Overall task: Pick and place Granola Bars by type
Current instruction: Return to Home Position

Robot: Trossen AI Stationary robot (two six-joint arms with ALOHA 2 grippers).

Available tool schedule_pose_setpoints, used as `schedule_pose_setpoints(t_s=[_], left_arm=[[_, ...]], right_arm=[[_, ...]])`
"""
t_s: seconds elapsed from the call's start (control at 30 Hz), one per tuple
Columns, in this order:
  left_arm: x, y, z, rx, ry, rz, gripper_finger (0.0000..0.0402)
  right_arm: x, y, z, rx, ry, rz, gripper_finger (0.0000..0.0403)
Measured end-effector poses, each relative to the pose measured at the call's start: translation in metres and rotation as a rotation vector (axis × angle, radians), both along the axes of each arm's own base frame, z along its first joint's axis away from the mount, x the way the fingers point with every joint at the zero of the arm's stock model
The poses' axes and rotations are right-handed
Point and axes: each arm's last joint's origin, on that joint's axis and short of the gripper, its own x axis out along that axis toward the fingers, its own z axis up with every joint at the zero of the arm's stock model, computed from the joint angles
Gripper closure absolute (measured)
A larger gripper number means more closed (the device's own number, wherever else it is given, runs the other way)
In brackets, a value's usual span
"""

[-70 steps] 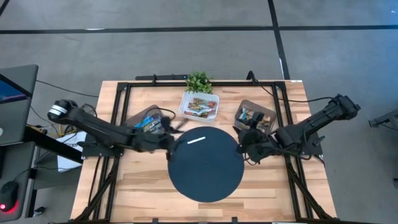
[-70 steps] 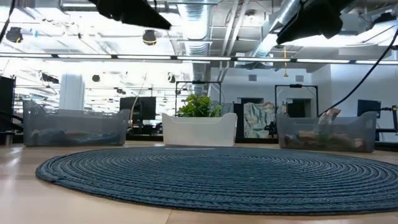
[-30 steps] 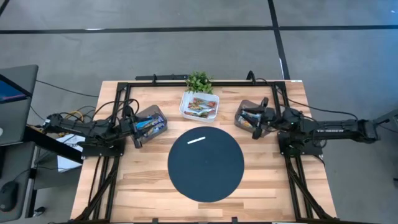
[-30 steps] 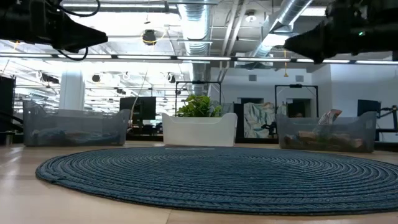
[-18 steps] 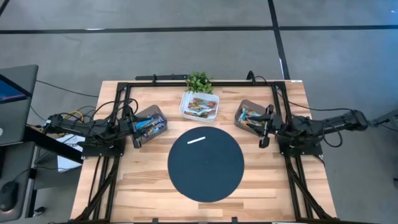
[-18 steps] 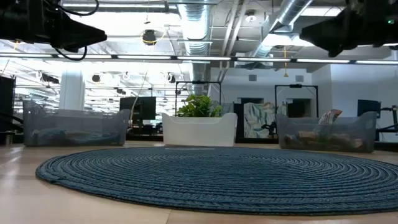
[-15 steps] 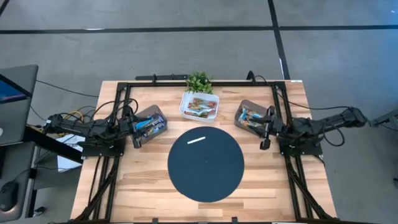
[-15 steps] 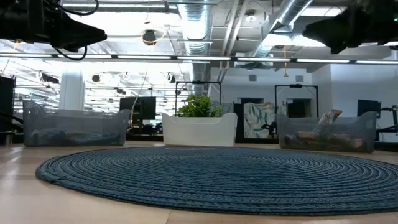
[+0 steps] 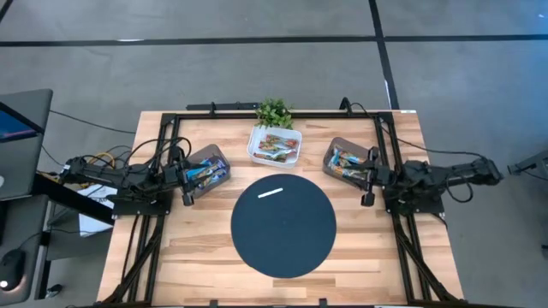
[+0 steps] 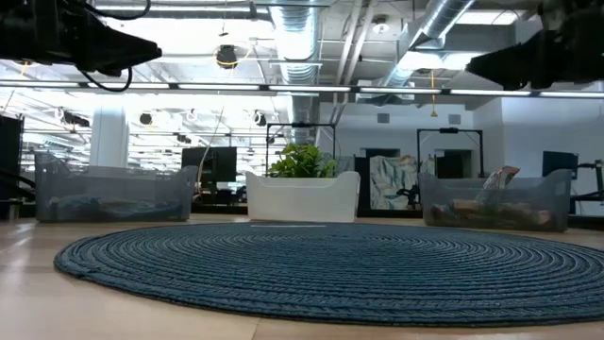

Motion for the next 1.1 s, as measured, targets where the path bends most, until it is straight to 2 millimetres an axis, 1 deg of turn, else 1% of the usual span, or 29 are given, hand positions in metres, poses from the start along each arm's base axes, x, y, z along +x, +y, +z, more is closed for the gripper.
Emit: schedule_pose_setpoints(t_s=[0.1, 0.2, 0.27, 0.33, 0.4, 0.6, 0.7, 0.83, 1.1], left_arm=[[0.000, 0.000, 0.000, 0.000, 0.000, 0.000, 0.0265], [0.000, 0.000, 0.000, 0.001, 0.003, 0.000, 0.0265], [0.000, 0.000, -0.001, 0.004, 0.009, 0.001, 0.0265], [0.000, 0.000, -0.001, 0.006, 0.009, 0.001, 0.0265], [0.000, 0.000, -0.001, 0.006, 0.009, 0.001, 0.0265], [0.000, 0.000, -0.001, 0.005, 0.009, 0.001, 0.0265], [0.000, 0.000, -0.001, 0.005, 0.009, 0.001, 0.0265], [0.000, 0.000, -0.001, -0.003, 0.007, 0.000, 0.0265], [0.000, 0.000, -0.001, -0.002, 0.011, 0.000, 0.0265]], right_arm=[[-0.004, -0.007, -0.004, -0.002, -0.048, -0.039, 0.0286], [-0.009, -0.009, -0.005, -0.012, -0.086, 0.040, 0.0286], [-0.009, -0.011, -0.011, -0.006, -0.072, 0.047, 0.0286], [-0.008, -0.015, -0.016, 0.019, -0.051, 0.011, 0.0286], [-0.008, -0.018, -0.015, 0.048, -0.068, -0.014, 0.0286], [-0.009, -0.023, -0.018, 0.107, -0.061, -0.002, 0.0286], [-0.007, -0.025, -0.026, 0.147, -0.032, -0.015, 0.0286], [-0.007, -0.024, -0.026, 0.196, -0.036, -0.007, 0.0286], [-0.007, -0.020, -0.028, 0.210, -0.008, 0.030, 0.0286]])
